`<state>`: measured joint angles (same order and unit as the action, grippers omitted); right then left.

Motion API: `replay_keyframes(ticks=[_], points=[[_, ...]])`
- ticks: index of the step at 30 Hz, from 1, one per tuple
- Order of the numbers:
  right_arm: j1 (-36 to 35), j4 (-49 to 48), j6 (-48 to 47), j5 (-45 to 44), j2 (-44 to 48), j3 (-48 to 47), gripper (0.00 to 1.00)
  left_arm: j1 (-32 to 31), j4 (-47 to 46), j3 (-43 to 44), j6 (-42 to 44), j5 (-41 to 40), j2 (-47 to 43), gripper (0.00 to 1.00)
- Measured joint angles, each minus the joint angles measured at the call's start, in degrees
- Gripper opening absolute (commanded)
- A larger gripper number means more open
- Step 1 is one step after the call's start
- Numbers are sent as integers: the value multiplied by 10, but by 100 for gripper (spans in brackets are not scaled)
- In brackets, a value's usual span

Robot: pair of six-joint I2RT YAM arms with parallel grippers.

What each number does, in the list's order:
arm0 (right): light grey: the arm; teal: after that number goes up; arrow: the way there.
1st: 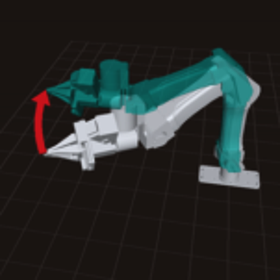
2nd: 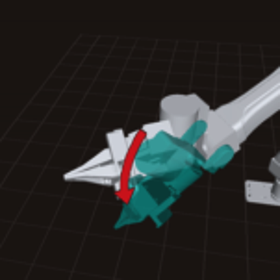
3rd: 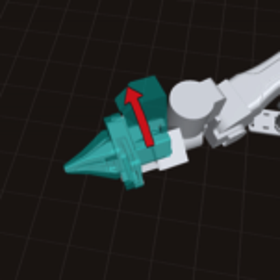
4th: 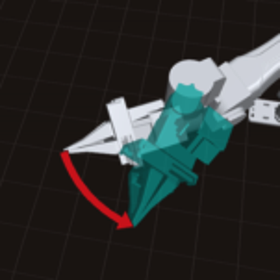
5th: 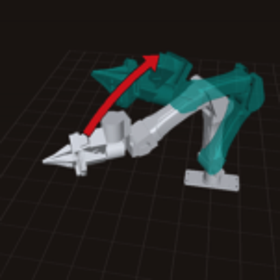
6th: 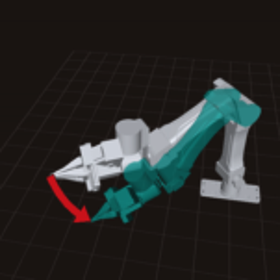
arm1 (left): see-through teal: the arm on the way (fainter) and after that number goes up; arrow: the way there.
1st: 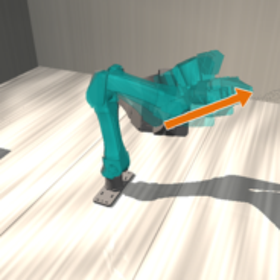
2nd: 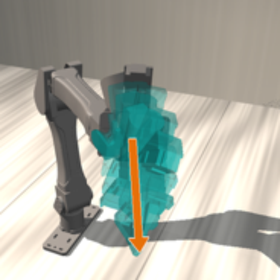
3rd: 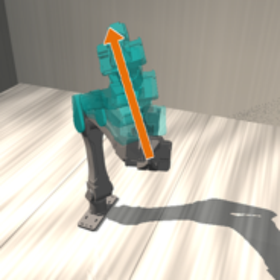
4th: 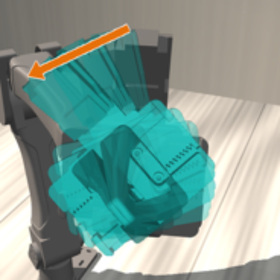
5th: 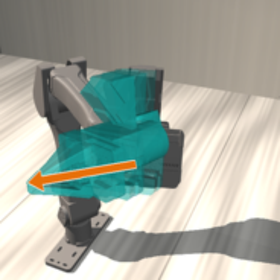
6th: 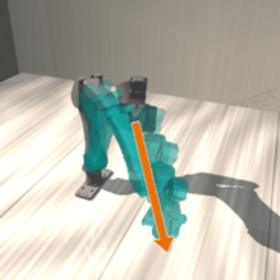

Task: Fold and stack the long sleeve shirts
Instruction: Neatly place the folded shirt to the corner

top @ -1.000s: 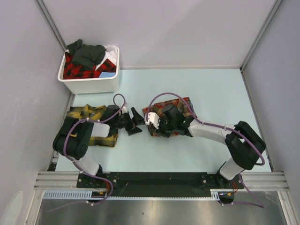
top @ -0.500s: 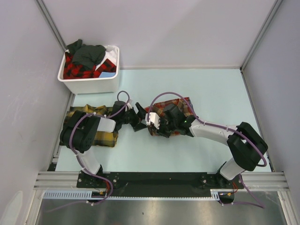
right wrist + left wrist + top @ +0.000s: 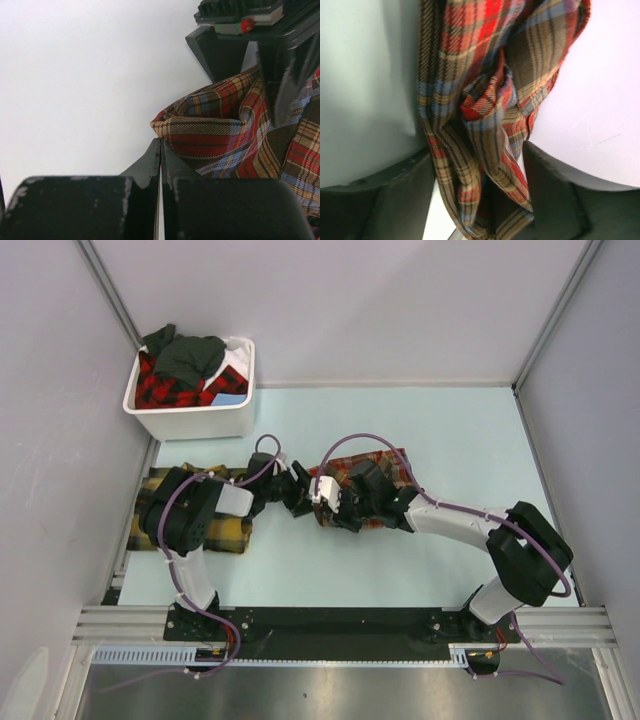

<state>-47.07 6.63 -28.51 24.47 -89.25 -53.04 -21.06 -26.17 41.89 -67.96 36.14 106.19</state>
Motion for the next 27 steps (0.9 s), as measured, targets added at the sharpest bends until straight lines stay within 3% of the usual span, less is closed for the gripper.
replay_keyframes(ticks=[3, 4, 6, 9, 11, 13, 15, 16, 21, 27], points=[[-2, -7, 9, 0, 1, 0, 0, -2, 19, 9, 3, -1, 5, 43], [-3, -10, 13, 0, 2, 0, 0, -2, 38, 15, 13, -2, 5, 23], [-8, -14, 21, 4, 3, 0, 0, -2, 75, 25, 31, 2, 5, 1], [-18, -21, 36, 18, 8, 0, 20, 1, 162, 59, 98, 11, 3, 0], [-26, -24, 45, 30, 16, 0, 42, 5, 255, 102, 168, 17, -5, 0], [-30, -23, 54, 38, 27, 0, 70, 11, 328, 138, 231, 16, -18, 0], [-24, -15, 57, 44, 44, 0, 92, 25, 413, 175, 310, 12, -37, 0], [-19, -9, 59, 46, 52, 0, 97, 33, 448, 186, 341, 6, -48, 0], [32, 27, 58, 46, 96, 0, 100, 78, 623, 238, 492, -35, -86, 0], [68, 68, 47, 26, 125, 3, 100, 104, 762, 298, 621, -83, -123, 0]])
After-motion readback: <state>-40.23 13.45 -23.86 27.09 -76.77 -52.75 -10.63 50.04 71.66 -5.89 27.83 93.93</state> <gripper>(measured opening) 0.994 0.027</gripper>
